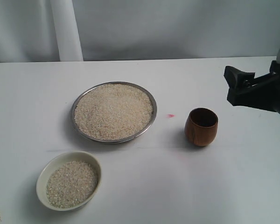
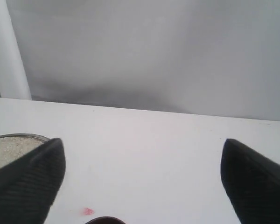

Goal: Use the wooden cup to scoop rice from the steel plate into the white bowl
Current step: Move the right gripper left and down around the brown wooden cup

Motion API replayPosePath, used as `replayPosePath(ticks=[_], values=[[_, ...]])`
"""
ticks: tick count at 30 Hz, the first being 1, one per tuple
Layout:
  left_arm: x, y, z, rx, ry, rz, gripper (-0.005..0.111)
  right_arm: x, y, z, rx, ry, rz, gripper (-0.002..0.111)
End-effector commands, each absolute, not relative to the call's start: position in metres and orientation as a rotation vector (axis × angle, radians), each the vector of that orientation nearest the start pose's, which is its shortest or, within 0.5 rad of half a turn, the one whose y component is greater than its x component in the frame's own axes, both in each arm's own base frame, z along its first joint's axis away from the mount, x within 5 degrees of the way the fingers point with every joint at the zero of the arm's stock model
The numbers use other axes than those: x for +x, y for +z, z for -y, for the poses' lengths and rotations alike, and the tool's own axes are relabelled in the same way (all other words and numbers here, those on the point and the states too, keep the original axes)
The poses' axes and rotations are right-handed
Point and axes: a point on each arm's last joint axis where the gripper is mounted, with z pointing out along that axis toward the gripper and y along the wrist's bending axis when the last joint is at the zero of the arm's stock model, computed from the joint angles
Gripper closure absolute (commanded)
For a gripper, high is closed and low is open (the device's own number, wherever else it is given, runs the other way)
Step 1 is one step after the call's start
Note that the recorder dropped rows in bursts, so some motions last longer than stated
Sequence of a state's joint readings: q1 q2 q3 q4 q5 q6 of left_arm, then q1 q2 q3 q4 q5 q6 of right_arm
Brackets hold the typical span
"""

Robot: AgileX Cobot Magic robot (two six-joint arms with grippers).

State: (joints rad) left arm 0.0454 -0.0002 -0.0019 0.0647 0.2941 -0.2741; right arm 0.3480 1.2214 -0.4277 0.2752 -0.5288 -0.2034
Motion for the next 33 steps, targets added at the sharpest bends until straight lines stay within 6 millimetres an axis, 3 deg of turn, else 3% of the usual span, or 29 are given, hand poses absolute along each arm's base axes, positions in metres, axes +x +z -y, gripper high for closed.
replayPosePath(ticks=[1,19,22,26,33], values=[[0.0546,0.1874,-0.0038,-0.244,-0.115,-1.753,0.107,0.2234,0.2373,-0.0721,-0.220,0.175,-1.763,0.024],[0.0546,0.1874,-0.0038,-0.244,-0.115,-1.753,0.107,0.2242,0.2391,-0.0703,-0.197,0.162,-1.745,0.024],[0.0546,0.1874,-0.0038,-0.244,-0.115,-1.753,0.107,0.2242,0.2393,-0.0708,-0.303,0.081,-1.725,0.018],[0.0546,0.1874,-0.0038,-0.244,-0.115,-1.753,0.107,0.2243,0.2394,-0.0701,-0.291,0.079,-1.726,0.003],[0.0546,0.1874,-0.0038,-0.244,-0.115,-1.753,0.107,0.2246,0.2382,-0.0677,-0.203,0.115,-1.753,0.003]])
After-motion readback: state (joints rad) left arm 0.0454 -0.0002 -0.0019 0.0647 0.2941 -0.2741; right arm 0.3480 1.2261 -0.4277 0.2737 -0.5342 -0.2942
